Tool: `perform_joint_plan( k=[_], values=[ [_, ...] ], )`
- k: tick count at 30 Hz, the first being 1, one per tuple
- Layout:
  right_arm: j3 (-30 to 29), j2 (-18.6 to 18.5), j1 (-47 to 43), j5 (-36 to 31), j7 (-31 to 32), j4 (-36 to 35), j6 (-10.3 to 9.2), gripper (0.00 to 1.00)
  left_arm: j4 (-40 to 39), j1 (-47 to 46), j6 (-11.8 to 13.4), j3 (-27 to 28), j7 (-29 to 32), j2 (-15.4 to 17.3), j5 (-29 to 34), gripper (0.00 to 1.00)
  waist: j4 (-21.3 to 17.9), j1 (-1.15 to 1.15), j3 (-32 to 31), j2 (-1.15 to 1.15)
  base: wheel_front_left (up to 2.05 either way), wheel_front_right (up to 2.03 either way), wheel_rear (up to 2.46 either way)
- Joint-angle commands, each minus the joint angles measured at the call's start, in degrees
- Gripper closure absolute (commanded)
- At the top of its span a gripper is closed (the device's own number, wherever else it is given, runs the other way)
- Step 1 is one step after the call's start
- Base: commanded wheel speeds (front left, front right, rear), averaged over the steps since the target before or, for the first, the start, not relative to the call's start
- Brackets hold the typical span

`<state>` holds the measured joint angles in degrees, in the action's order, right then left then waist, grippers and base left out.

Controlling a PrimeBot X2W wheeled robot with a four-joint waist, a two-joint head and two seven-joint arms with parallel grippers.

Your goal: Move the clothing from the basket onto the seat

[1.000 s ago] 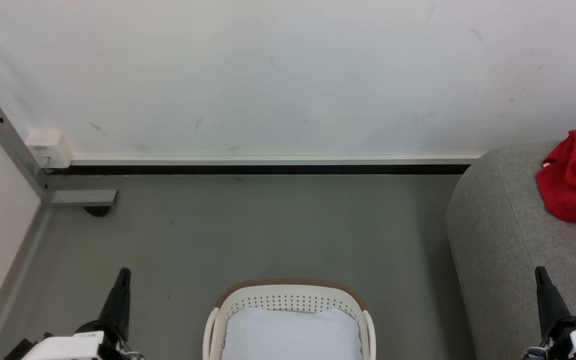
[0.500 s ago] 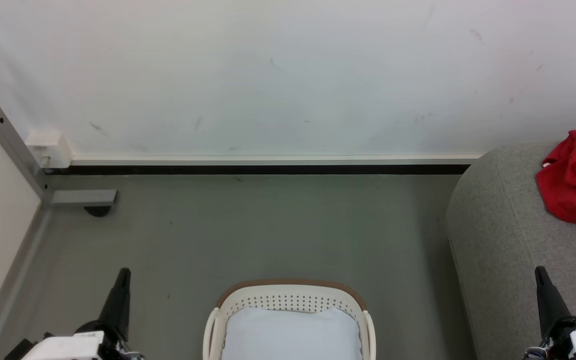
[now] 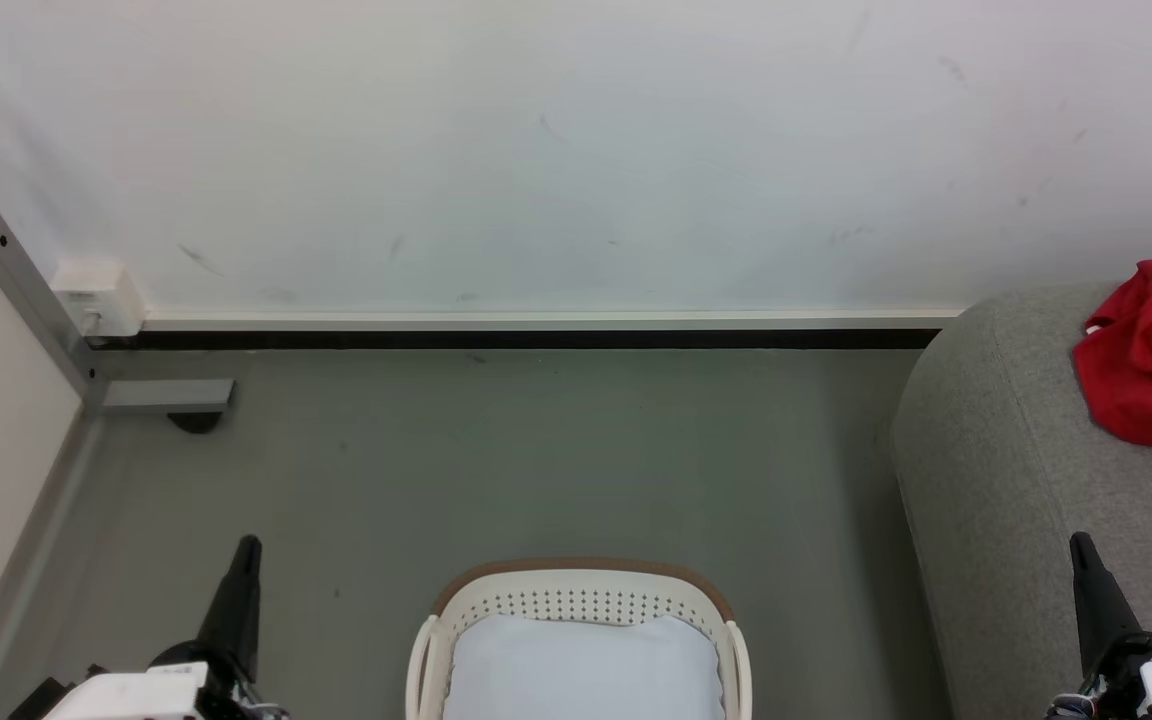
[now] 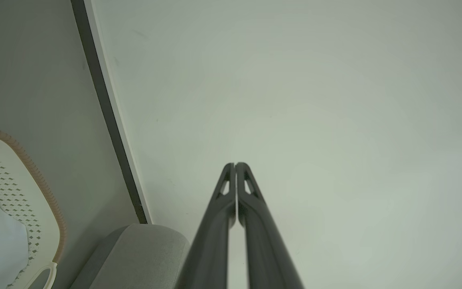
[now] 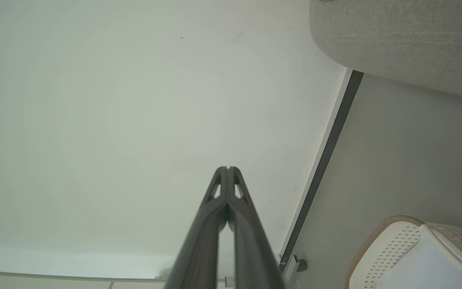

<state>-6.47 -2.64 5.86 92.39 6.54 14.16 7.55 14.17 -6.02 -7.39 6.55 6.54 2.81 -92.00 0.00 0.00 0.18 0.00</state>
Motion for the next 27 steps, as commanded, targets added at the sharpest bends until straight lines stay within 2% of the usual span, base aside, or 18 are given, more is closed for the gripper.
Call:
perform_joint_plan(
  k=[1,27],
  values=[
    [-0.2,-0.4,0.7,0.1,0.2,-0.3,-0.12,1.00,-0.2,-0.5,-0.3,0.1,0.2,0.1,-0.8,1.00,0.0,0.00,0.0,0.00,0.00,0.00,0.00],
    [-0.2,-0.4,0.7,0.0,0.2,-0.3,-0.12,1.00,-0.2,-0.5,-0.3,0.1,0.2,0.1,-0.8,1.00,0.0,0.00,0.0,0.00,0.00,0.00,0.00]
  ],
)
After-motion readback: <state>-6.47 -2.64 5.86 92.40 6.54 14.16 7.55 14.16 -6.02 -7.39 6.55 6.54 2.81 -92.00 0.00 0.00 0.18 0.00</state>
